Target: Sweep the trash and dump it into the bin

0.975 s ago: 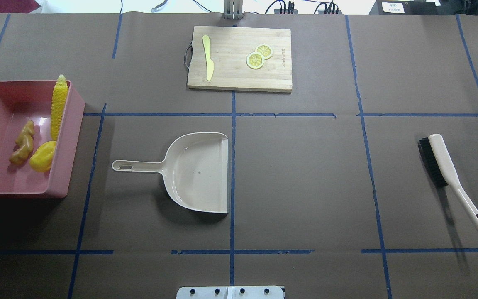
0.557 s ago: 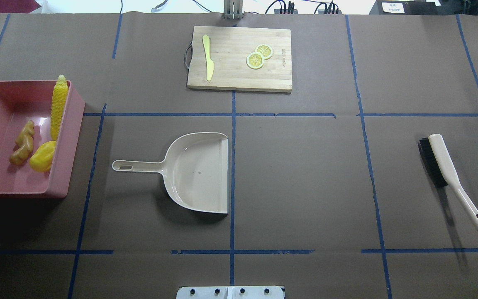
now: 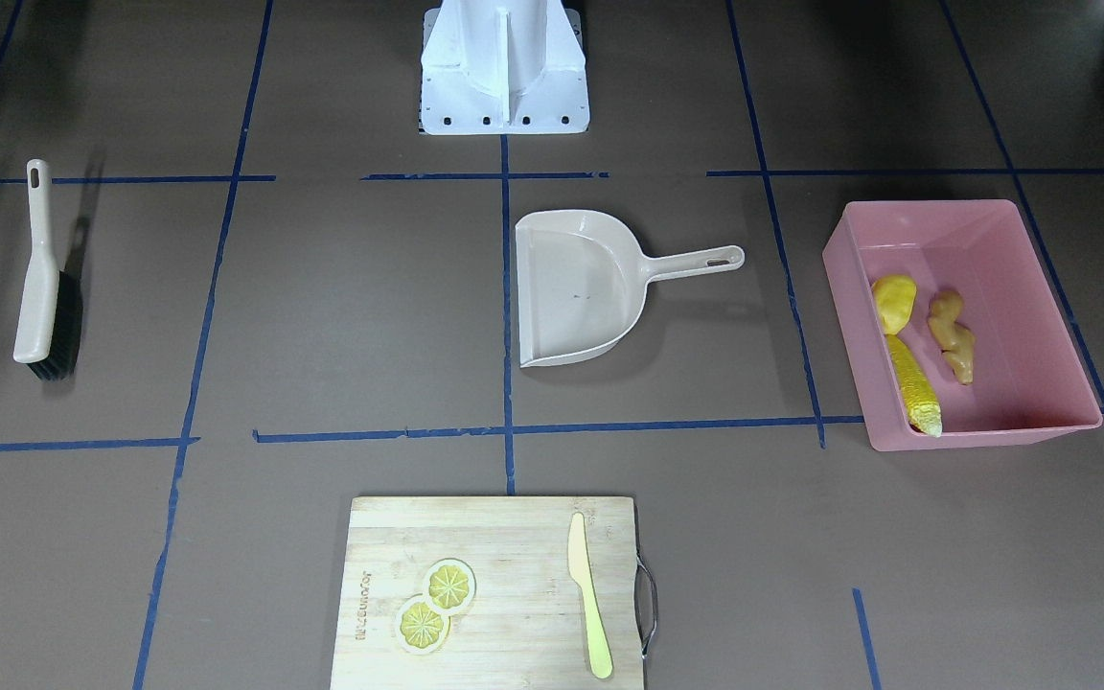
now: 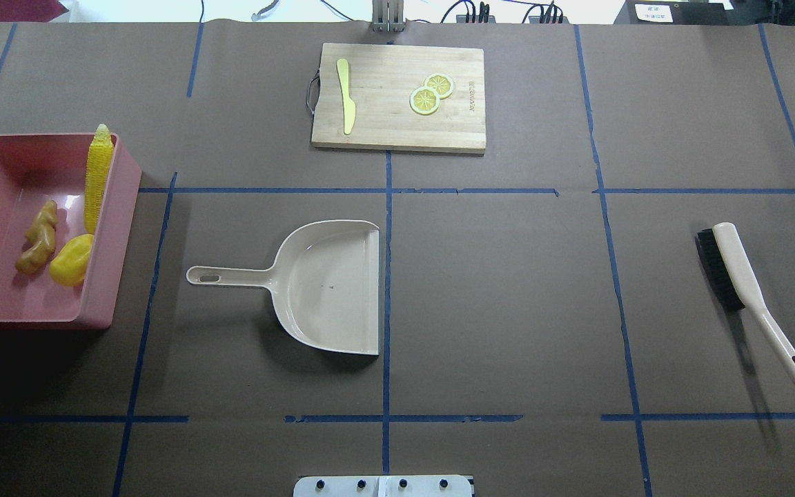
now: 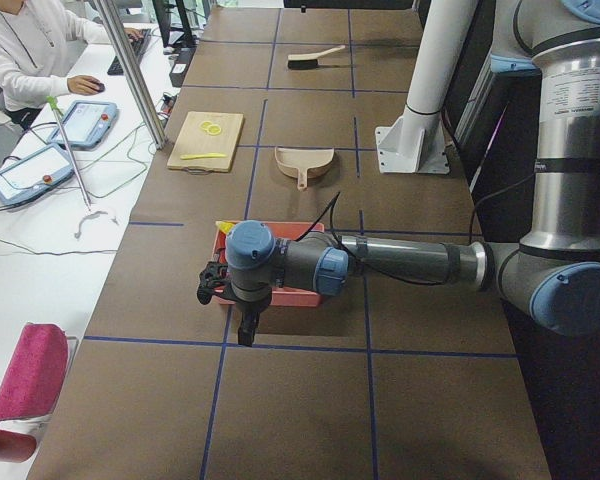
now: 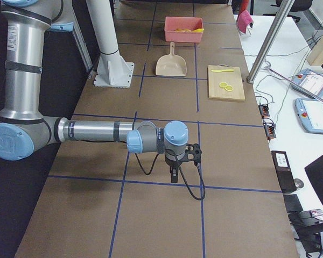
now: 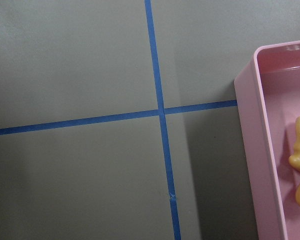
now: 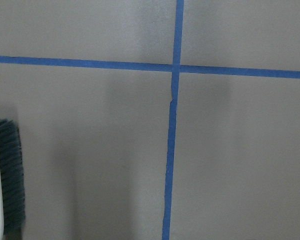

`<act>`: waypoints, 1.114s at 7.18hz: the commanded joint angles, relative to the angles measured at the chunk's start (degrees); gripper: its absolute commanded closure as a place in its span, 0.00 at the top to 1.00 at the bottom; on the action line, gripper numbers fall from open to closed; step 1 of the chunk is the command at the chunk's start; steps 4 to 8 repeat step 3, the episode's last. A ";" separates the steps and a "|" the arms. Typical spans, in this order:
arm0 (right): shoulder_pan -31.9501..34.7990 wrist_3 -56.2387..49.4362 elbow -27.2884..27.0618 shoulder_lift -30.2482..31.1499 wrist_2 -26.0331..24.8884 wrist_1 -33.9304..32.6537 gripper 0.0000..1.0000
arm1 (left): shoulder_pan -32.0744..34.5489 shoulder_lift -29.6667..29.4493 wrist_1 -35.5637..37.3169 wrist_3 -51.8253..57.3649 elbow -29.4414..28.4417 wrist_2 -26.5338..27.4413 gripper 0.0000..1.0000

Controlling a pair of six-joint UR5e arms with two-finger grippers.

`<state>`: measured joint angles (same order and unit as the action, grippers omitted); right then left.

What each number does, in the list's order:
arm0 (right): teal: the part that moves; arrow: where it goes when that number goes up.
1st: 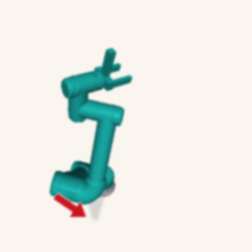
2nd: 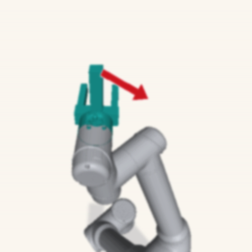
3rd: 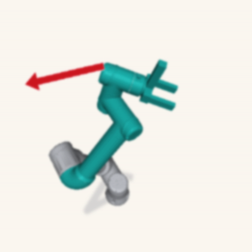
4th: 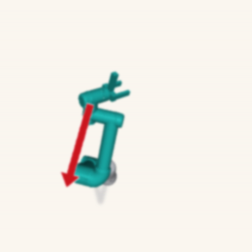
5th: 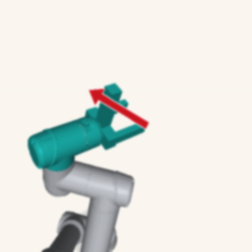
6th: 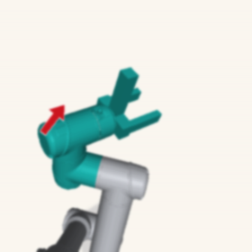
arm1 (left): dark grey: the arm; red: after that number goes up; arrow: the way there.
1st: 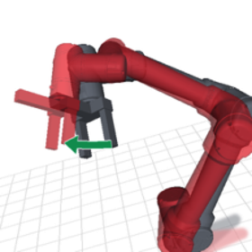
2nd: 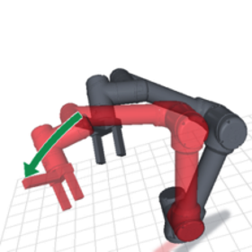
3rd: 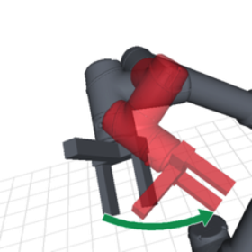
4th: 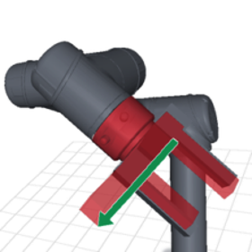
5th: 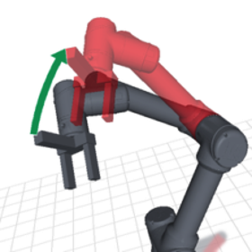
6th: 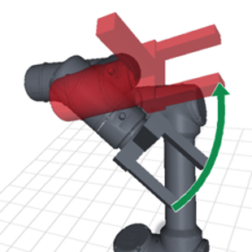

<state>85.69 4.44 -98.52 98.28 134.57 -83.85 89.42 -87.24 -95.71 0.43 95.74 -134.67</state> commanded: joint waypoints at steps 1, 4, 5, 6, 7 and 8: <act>0.00 0.13 0.08 0.15 -0.01 0.00 1.00 | -0.04 0.05 0.00 0.01 -0.12 0.02 1.00; 0.00 0.14 -0.09 0.16 -0.01 0.00 1.00 | -0.04 0.14 0.00 0.01 0.32 0.02 1.00; 0.00 0.14 -0.09 0.16 -0.01 0.00 1.00 | -0.04 0.14 0.00 0.01 0.32 0.02 1.00; 0.00 0.14 -0.09 0.16 -0.01 0.00 1.00 | -0.04 0.14 0.00 0.01 0.32 0.02 1.00; 0.00 0.14 -0.09 0.16 -0.01 0.00 1.00 | -0.04 0.14 0.00 0.01 0.32 0.02 1.00; 0.00 0.14 -0.09 0.16 -0.01 0.00 1.00 | -0.04 0.14 0.00 0.01 0.32 0.02 1.00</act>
